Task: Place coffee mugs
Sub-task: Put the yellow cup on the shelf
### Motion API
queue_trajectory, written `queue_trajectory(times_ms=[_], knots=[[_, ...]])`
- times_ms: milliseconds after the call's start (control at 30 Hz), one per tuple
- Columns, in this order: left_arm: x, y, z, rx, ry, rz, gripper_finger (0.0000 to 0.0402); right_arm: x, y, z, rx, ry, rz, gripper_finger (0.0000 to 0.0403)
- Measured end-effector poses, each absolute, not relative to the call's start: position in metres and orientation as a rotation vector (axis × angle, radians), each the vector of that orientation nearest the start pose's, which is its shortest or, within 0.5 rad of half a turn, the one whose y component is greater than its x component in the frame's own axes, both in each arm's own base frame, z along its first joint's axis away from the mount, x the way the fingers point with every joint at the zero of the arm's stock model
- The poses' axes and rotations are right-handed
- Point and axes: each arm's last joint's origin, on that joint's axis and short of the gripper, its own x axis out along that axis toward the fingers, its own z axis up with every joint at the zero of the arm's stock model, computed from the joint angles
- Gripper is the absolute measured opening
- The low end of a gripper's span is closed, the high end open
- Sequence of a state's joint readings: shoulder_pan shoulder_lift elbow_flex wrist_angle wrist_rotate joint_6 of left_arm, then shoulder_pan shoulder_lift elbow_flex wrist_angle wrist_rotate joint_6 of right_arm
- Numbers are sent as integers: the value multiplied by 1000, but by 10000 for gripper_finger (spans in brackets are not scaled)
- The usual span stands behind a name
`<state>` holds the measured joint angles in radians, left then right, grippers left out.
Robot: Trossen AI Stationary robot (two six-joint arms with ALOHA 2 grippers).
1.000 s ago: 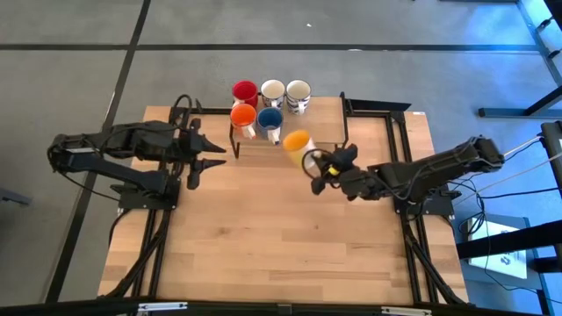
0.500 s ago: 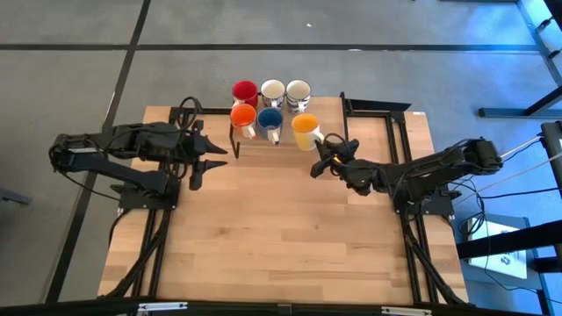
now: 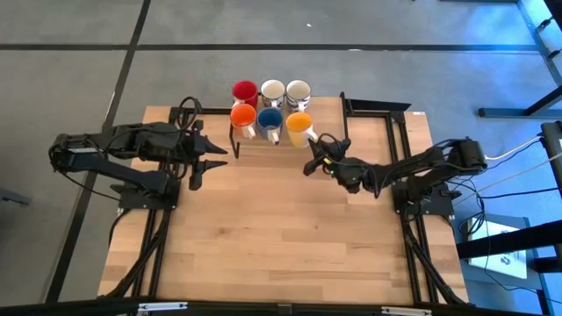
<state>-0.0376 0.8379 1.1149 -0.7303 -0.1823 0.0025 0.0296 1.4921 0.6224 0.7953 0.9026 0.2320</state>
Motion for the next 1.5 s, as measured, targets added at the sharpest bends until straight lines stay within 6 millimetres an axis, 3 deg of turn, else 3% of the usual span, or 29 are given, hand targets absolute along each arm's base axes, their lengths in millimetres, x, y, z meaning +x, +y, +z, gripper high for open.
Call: queue_trajectory(times_ms=[367,900,1500], knots=[[149,0,382,52,451,142,131,293,-14,202,163,3,-875,35],[149,0,382,56,450,158,131,292,-24,201,158,2,-932,40],[149,0,382,56,449,158,131,301,-32,204,143,22,-879,50]])
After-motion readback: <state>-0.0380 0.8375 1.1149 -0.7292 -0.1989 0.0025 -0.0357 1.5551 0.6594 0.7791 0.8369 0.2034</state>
